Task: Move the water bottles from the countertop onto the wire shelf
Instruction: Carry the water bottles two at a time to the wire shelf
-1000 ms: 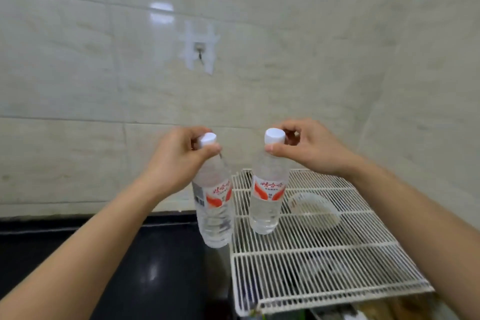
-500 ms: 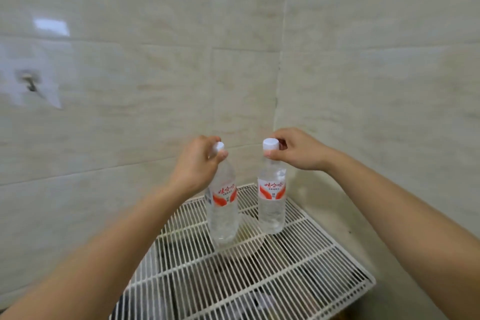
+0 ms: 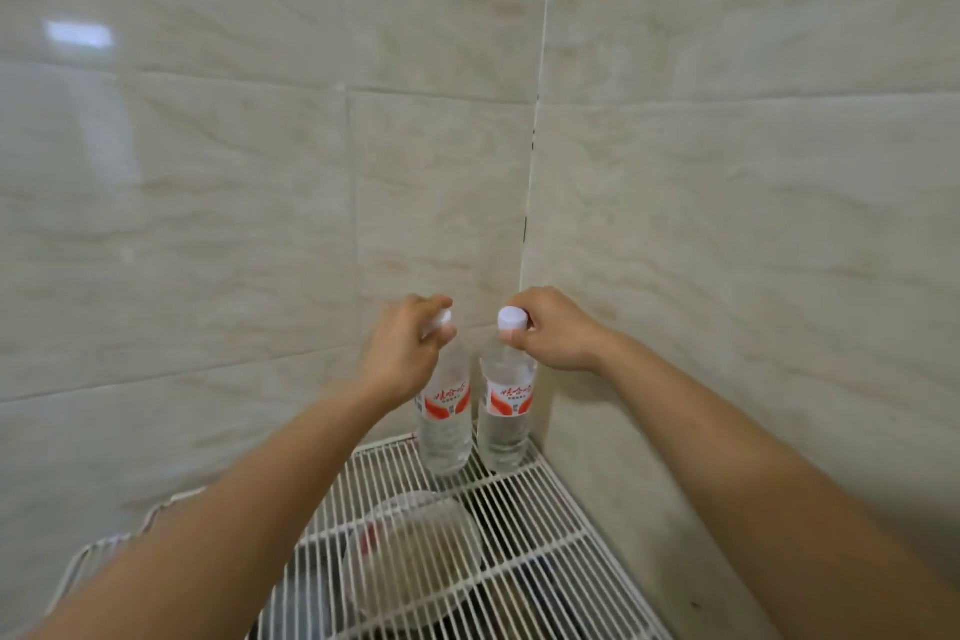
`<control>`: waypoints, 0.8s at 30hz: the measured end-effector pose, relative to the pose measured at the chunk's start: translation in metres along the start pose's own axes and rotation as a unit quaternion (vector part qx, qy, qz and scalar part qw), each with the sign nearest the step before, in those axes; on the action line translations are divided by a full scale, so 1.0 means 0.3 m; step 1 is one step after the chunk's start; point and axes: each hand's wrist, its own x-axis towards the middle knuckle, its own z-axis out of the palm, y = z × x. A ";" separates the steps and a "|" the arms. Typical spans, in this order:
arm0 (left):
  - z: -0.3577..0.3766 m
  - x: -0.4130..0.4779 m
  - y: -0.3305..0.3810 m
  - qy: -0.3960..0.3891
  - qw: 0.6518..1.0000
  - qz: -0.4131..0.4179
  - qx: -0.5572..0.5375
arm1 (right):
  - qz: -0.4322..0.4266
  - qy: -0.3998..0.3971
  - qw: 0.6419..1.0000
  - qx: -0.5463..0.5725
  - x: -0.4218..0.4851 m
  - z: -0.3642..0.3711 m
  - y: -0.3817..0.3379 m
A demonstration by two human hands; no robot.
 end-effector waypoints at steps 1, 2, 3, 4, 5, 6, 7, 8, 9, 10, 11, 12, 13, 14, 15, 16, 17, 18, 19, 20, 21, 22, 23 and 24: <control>0.013 0.016 -0.008 -0.006 1.000 -0.003 0.006 | 0.002 -0.006 1.000 0.000 0.017 0.007 0.011; 0.023 0.030 -0.017 -0.014 1.000 -0.005 0.010 | 0.005 -0.010 1.000 0.002 0.031 0.013 0.021; 0.031 0.043 -0.024 -0.020 1.000 -0.008 0.012 | 0.007 -0.011 1.000 0.006 0.044 0.018 0.030; 0.038 0.054 -0.031 -0.024 1.000 -0.010 0.014 | 0.008 -0.011 1.000 0.010 0.056 0.021 0.038; 0.042 0.065 -0.037 -0.026 1.000 -0.011 0.014 | 0.009 -0.012 1.000 0.012 0.067 0.022 0.043; 0.045 0.076 -0.041 -0.027 1.000 -0.011 0.012 | 0.010 -0.016 1.000 0.011 0.077 0.019 0.045; 0.046 0.086 -0.045 -0.030 0.999 -0.010 0.011 | 0.011 -0.021 1.000 0.010 0.085 0.017 0.045; 0.049 0.094 -0.047 -0.034 0.999 -0.009 0.008 | 0.013 -0.026 1.000 0.010 0.093 0.015 0.045; 0.051 0.100 -0.048 -0.040 0.999 -0.009 0.002 | 0.014 -0.032 0.999 0.011 0.100 0.015 0.044; 0.054 0.103 -0.048 -0.048 0.999 -0.009 -0.005 | 0.017 -0.037 0.999 0.011 0.105 0.015 0.042; 0.059 0.106 -0.048 -0.056 0.998 -0.008 -0.012 | 0.020 -0.043 0.999 0.011 0.108 0.016 0.041; 0.064 0.110 -0.047 -0.061 0.998 -0.005 -0.017 | 0.021 -0.048 0.999 0.008 0.110 0.017 0.039; 0.068 0.113 -0.047 -0.065 0.998 -0.002 -0.021 | 0.021 -0.053 0.998 0.006 0.111 0.017 0.036; 0.073 0.117 -0.047 -0.066 0.998 0.000 -0.023 | 0.021 -0.057 0.998 0.004 0.112 0.017 0.034; 0.076 0.121 -0.049 -0.067 0.997 0.002 -0.024 | 0.023 -0.057 0.998 0.003 0.112 0.018 0.033; 0.078 0.125 -0.050 -0.069 0.997 0.004 -0.024 | 0.026 -0.056 0.998 0.003 0.112 0.018 0.034; 0.079 0.126 -0.052 -0.072 0.997 0.006 -0.022 | 0.030 -0.053 0.998 0.001 0.110 0.021 0.034; 0.081 0.127 -0.054 -0.075 0.997 0.007 -0.020 | 0.034 -0.050 0.998 -0.003 0.109 0.025 0.035; 0.081 0.127 -0.055 -0.076 0.997 0.009 -0.018 | 0.036 -0.047 0.998 -0.007 0.107 0.029 0.036; 0.081 0.126 -0.056 -0.076 0.997 0.010 -0.017 | 0.037 -0.042 0.998 -0.007 0.106 0.034 0.037; 0.081 0.127 -0.058 -0.074 0.997 0.011 -0.016 | 0.038 -0.036 0.999 -0.004 0.104 0.038 0.037; 0.082 0.126 -0.060 -0.071 0.997 0.011 -0.016 | 0.039 -0.028 0.999 0.000 0.102 0.040 0.037; 0.082 0.125 -0.063 -0.069 0.997 0.009 -0.018 | 0.041 -0.021 0.999 0.004 0.099 0.041 0.036; 0.082 0.123 -0.064 -0.067 0.997 0.008 -0.021 | 0.043 -0.016 0.999 0.005 0.097 0.042 0.034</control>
